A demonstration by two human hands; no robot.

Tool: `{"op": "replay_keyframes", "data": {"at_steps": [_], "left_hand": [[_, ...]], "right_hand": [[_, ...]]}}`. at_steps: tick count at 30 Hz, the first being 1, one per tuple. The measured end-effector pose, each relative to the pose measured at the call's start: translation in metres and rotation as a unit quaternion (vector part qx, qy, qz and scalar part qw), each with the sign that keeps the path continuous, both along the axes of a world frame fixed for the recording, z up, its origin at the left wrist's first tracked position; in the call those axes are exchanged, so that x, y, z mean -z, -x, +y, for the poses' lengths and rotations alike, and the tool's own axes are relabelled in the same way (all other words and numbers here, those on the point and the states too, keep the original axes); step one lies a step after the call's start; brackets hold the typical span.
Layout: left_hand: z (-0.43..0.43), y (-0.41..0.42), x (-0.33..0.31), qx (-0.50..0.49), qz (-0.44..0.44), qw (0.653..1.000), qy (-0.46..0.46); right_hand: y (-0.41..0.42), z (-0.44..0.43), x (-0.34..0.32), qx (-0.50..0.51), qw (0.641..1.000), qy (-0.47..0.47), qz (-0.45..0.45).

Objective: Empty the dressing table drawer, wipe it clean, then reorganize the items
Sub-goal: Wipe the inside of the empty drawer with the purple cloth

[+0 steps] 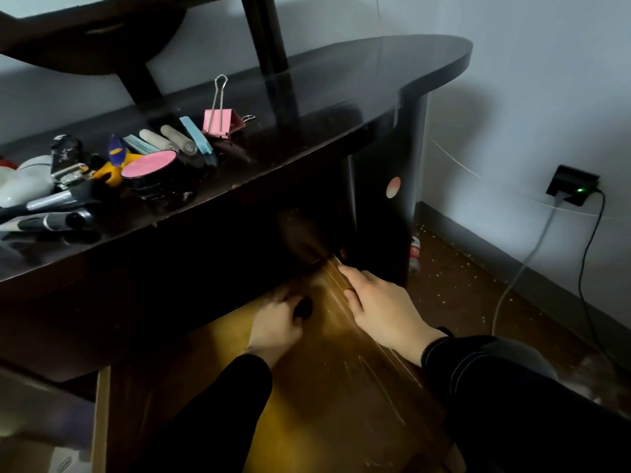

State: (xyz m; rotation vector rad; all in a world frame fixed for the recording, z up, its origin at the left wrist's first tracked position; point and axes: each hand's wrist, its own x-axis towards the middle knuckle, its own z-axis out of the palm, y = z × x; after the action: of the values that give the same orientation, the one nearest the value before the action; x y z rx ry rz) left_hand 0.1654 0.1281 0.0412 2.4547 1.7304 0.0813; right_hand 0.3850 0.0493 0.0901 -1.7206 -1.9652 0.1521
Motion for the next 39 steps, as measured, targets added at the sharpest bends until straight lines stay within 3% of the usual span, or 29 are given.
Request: {"op": "replay_keyframes", "data": {"at_steps": [6, 11, 20, 26, 32, 36, 39], "left_hand": [[-0.092, 0.031, 0.005, 0.086, 0.022, 0.996, 0.021], [-0.099, 0.040, 0.007, 0.104, 0.029, 0.994, 0.016], [-0.015, 0.011, 0.011, -0.088, -0.067, 0.993, -0.036], [-0.065, 0.005, 0.004, 0.064, -0.031, 0.997, 0.001], [-0.141, 0.015, -0.004, 0.225, -0.049, 0.966, 0.120], [-0.139, 0.022, -0.003, 0.210, -0.043, 0.971, 0.103], [-0.111, 0.029, -0.004, 0.144, -0.055, 0.986, 0.065]], "right_hand": [[-0.001, -0.004, -0.006, -0.010, 1.000, -0.003, 0.010], [0.003, -0.008, -0.010, 0.000, 1.000, 0.002, -0.012], [0.000, -0.004, -0.004, 0.010, 0.999, -0.005, -0.033], [0.000, -0.004, -0.005, 0.002, 1.000, 0.013, -0.015], [-0.001, -0.005, -0.008, -0.004, 0.999, 0.024, -0.025], [-0.002, -0.006, -0.009, -0.012, 0.999, 0.031, -0.026], [-0.001, -0.005, -0.008, -0.018, 0.999, 0.031, -0.025]]}}
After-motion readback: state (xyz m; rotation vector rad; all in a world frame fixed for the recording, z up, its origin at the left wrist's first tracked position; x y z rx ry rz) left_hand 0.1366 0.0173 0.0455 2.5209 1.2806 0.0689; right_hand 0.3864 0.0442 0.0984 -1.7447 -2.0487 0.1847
